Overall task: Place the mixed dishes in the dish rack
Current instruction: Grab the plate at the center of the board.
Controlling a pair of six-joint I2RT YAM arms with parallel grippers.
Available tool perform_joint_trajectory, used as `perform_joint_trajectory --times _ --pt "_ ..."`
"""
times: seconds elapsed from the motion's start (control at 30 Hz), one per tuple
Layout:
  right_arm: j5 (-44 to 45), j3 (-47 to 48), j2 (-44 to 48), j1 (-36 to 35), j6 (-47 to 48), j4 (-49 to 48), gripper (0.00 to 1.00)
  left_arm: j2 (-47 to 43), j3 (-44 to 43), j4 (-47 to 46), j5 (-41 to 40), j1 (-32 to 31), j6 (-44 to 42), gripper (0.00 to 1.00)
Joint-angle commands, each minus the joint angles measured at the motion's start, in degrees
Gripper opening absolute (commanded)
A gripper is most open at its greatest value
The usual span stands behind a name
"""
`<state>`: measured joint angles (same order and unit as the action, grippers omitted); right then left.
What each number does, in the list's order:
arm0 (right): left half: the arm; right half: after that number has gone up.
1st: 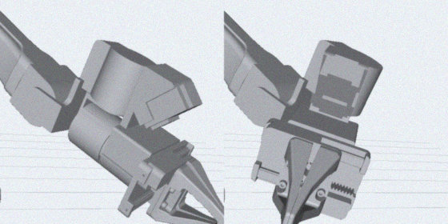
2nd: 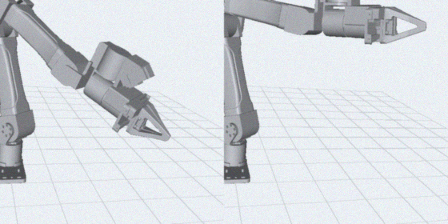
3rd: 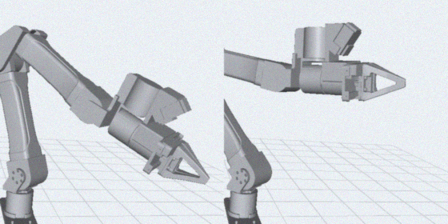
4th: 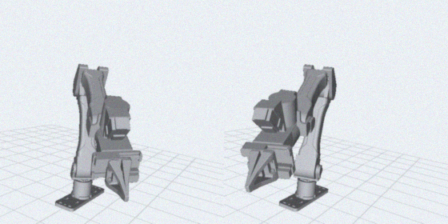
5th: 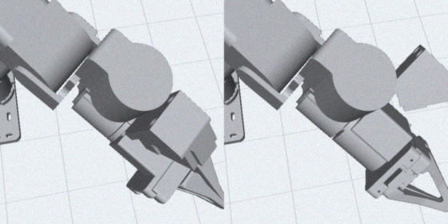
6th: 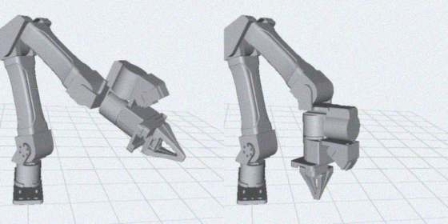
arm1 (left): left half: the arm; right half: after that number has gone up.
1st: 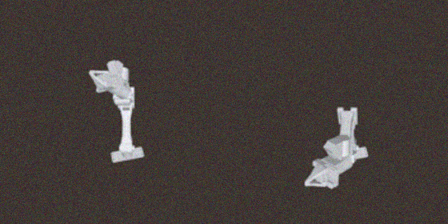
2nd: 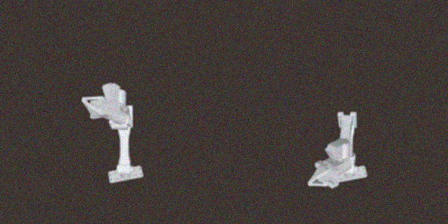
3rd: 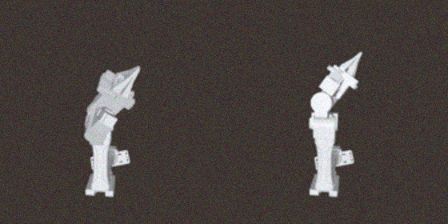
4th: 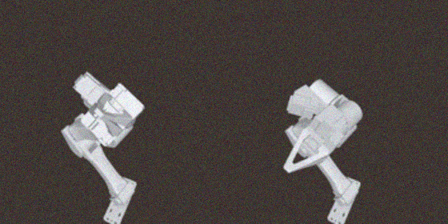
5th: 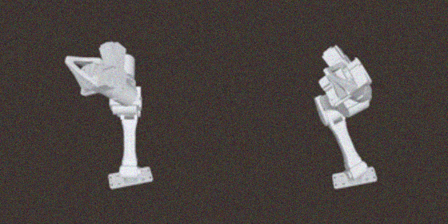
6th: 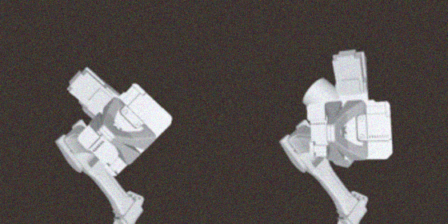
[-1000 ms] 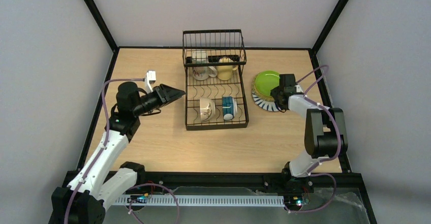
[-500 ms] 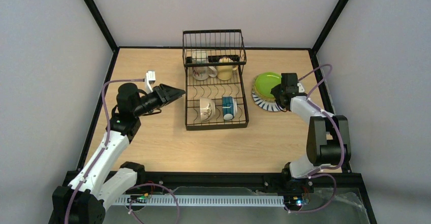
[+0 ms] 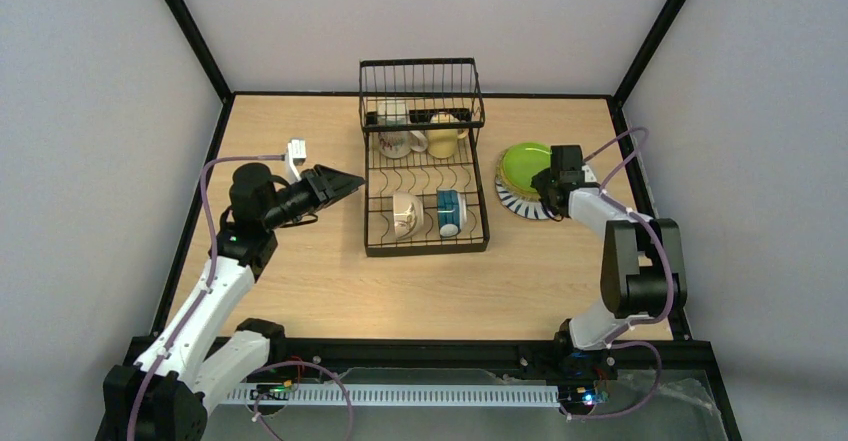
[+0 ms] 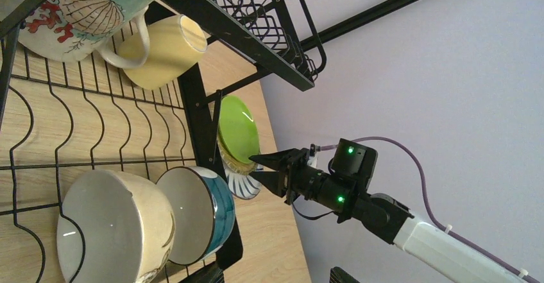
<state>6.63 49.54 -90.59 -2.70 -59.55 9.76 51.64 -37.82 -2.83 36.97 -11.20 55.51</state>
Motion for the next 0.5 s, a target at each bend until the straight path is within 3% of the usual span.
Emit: perform_joint_trajectory --times 0.0,0.47 --pt "1.3 0.8 -1.5 0.1 -0.5 -1.9 0.82 0.8 0.5 -0.6 -0.6 0.1 -0.8 0.93" --pt "0.7 2.1 -2.5 0.1 -0.8 -3.5 0.82 1.7 0.6 -2.2 -0.7 0.1 -1.0 0.93"
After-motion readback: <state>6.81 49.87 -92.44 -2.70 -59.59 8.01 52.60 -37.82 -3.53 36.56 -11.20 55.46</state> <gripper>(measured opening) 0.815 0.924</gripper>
